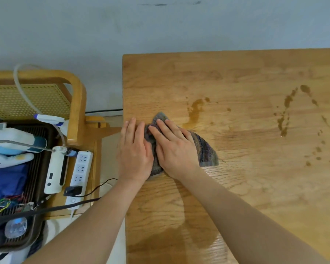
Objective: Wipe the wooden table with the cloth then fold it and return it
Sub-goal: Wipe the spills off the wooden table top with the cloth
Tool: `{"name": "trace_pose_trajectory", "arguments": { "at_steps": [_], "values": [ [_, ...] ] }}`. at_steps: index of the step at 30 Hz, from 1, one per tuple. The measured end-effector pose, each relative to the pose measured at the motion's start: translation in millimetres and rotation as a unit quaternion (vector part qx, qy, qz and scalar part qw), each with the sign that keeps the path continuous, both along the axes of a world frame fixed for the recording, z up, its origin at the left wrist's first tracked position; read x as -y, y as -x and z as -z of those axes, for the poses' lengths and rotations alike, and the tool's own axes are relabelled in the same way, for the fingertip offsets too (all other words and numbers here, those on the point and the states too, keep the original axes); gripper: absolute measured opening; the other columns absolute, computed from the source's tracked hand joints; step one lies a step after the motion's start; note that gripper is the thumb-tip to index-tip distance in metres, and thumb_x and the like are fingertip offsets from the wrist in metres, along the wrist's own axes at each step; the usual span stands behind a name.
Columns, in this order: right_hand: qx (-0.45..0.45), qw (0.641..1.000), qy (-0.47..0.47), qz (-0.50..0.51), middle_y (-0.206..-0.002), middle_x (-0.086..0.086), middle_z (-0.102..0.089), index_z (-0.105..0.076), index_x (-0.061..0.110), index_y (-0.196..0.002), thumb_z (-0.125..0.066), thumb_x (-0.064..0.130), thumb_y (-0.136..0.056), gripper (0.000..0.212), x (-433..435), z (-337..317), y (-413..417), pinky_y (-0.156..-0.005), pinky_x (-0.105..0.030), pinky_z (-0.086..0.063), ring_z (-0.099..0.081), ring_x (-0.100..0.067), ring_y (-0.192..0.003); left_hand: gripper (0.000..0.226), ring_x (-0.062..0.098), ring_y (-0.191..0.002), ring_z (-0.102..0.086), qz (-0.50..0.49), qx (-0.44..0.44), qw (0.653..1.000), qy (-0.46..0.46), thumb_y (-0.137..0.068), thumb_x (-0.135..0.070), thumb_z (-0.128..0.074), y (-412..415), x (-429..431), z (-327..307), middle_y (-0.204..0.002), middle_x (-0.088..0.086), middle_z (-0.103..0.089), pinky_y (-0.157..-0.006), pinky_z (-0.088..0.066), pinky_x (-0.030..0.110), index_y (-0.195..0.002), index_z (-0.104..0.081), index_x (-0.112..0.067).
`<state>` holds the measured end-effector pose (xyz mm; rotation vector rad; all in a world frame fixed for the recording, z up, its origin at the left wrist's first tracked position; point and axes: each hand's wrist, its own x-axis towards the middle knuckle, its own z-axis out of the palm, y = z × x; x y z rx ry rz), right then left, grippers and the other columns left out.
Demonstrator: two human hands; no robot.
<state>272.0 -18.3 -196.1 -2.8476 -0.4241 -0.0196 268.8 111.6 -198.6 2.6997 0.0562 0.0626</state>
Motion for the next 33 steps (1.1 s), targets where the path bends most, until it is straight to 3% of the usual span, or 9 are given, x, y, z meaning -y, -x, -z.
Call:
{"name": "trace_pose_trajectory", "arguments": {
  "at_steps": [4,8,11,15,19,23,25,30,33],
  "values": [
    [0.004,0.999,0.018,0.029,-0.149,0.004,-0.045,-0.05,0.027,-0.141,-0.041,0.031,-0.098,0.044,40,-1,24,-0.097,-0.037,-0.036,-0.039,-0.015,-0.139,0.046,0.024,-0.144,-0.019,-0.005,-0.016,1.0,-0.01,-0.097,-0.022,-0.031,6,2,-3,-0.153,0.01,-0.032,-0.117,-0.019,0.038,-0.14,-0.042,-0.01],
    [-0.009,0.981,0.046,0.188,-0.148,0.004,-0.047,-0.051,0.025,-0.14,-0.04,0.03,-0.095,0.047,95,-4,33,-0.088,-0.048,-0.043,-0.042,-0.021,-0.133,0.05,0.022,-0.146,-0.011,0.006,-0.031,0.999,-0.013,-0.097,-0.024,-0.031,2,3,-6,-0.156,0.008,-0.025,-0.118,-0.015,0.039,-0.145,-0.035,-0.011],
    [-0.021,0.955,0.043,0.292,-0.148,0.0,-0.047,-0.049,0.023,-0.141,-0.038,0.032,-0.09,0.053,57,-3,24,-0.089,-0.054,-0.041,-0.042,-0.026,-0.131,0.05,0.023,-0.146,-0.012,0.008,-0.031,0.999,-0.009,-0.097,-0.022,-0.034,2,2,-5,-0.156,0.009,-0.025,-0.118,-0.015,0.039,-0.145,-0.035,-0.01],
    [-0.016,0.987,0.024,0.157,-0.146,-0.002,-0.049,-0.052,0.022,-0.138,-0.038,0.033,-0.088,0.054,-18,-1,28,-0.085,-0.05,-0.043,-0.046,-0.024,-0.129,0.049,0.026,-0.145,-0.018,0.004,-0.012,1.0,-0.001,-0.093,-0.012,-0.04,4,0,-3,-0.153,0.012,-0.031,-0.117,-0.018,0.039,-0.142,-0.041,-0.007],
    [0.001,0.996,0.039,0.081,-0.146,0.004,-0.05,-0.055,0.03,-0.137,-0.045,0.038,-0.092,0.047,35,-2,22,-0.083,-0.045,-0.045,-0.046,-0.021,-0.125,0.048,0.025,-0.145,-0.018,0.001,-0.016,1.0,-0.003,-0.095,-0.018,-0.035,3,1,-3,-0.154,0.01,-0.03,-0.116,-0.015,0.035,-0.142,-0.04,-0.009],
    [-0.035,0.947,0.038,0.318,-0.153,0.006,-0.04,-0.044,0.033,-0.144,-0.035,0.041,-0.095,0.05,113,-3,17,-0.102,-0.052,-0.031,-0.032,-0.021,-0.139,0.047,0.023,-0.145,-0.015,-0.001,-0.022,1.0,-0.011,-0.098,-0.021,-0.036,3,3,-4,-0.154,0.009,-0.028,-0.117,-0.015,0.037,-0.144,-0.037,-0.01],
    [-0.025,0.935,0.038,0.351,-0.156,0.002,-0.036,-0.039,0.028,-0.148,-0.03,0.039,-0.097,0.053,90,-1,14,-0.109,-0.054,-0.024,-0.026,-0.023,-0.145,0.047,0.024,-0.145,-0.016,0.002,-0.023,1.0,-0.01,-0.098,-0.02,-0.037,3,3,-5,-0.154,0.01,-0.029,-0.117,-0.016,0.039,-0.143,-0.038,-0.009],
    [-0.008,0.991,0.004,0.134,-0.15,-0.002,-0.044,-0.048,0.022,-0.143,-0.036,0.033,-0.095,0.051,-17,4,26,-0.111,-0.05,-0.032,-0.035,-0.024,-0.142,0.045,0.028,-0.143,-0.022,-0.004,-0.006,1.0,-0.004,-0.096,-0.013,-0.041,2,2,-5,-0.151,0.014,-0.034,-0.116,-0.018,0.037,-0.14,-0.043,-0.006],
    [-0.008,1.0,0.014,-0.023,-0.15,0.001,-0.045,-0.05,0.024,-0.141,-0.042,0.031,-0.095,0.047,28,-2,10,-0.106,-0.043,-0.035,-0.036,-0.018,-0.141,0.047,0.026,-0.144,-0.021,0.001,-0.01,1.0,-0.003,-0.094,-0.016,-0.037,1,1,-5,-0.152,0.012,-0.033,-0.116,-0.015,0.035,-0.14,-0.042,-0.008]
  ]
}}
